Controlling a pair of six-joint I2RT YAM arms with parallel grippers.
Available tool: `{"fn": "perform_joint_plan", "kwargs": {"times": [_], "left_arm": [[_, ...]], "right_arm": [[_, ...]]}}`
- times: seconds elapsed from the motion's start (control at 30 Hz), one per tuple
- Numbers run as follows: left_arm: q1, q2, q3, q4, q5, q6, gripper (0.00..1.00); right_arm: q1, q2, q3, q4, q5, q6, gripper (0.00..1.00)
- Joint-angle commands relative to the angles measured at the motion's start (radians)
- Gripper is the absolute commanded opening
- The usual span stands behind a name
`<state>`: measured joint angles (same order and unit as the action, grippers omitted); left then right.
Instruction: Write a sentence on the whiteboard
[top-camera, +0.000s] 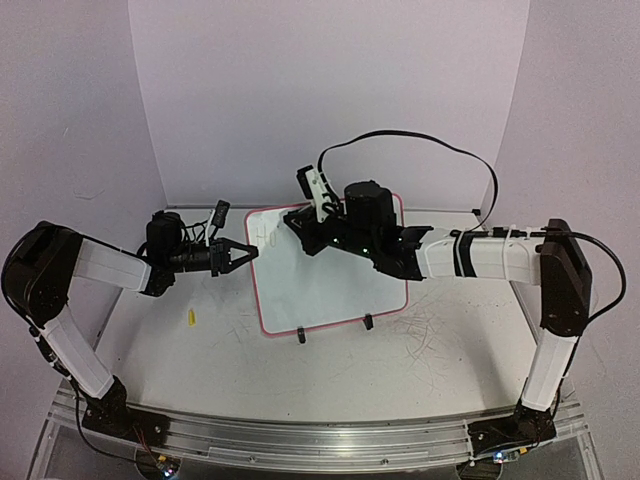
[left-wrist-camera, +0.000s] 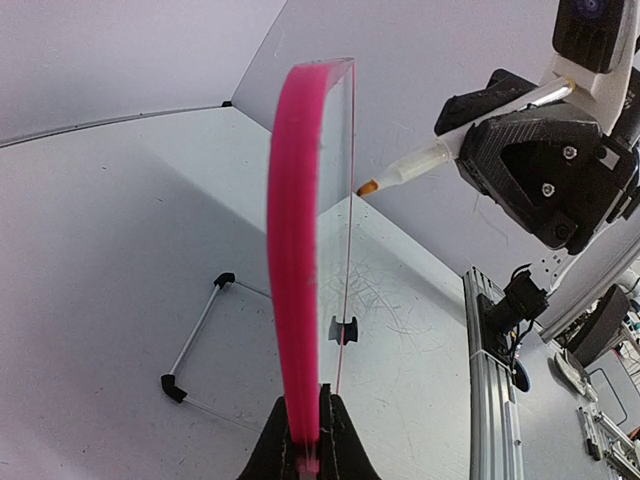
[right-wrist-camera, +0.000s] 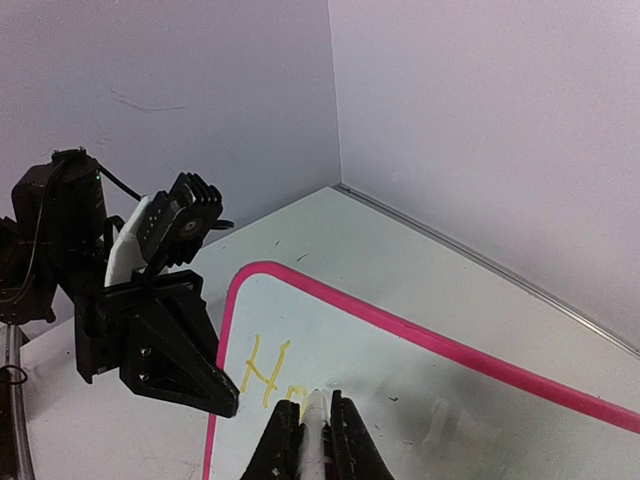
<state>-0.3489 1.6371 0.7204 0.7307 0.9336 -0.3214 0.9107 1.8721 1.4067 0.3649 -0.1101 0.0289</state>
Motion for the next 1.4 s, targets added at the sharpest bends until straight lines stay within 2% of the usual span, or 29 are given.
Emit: {"fn": "perform_joint_plan", "kwargs": {"times": [0.0, 1.37], "left_arm": [[-0.004, -0.02, 0.043, -0.021, -0.047, 0.068, 0.0], [-0.004, -0.022, 0.046, -0.024, -0.041, 0.07, 0.0]], "right_arm": [[0.006, 0.016, 0.021, 0.014, 0.028, 0.011, 0.0], [0.005, 0.031, 0.033, 0.0, 0.069, 0.013, 0.0]]}}
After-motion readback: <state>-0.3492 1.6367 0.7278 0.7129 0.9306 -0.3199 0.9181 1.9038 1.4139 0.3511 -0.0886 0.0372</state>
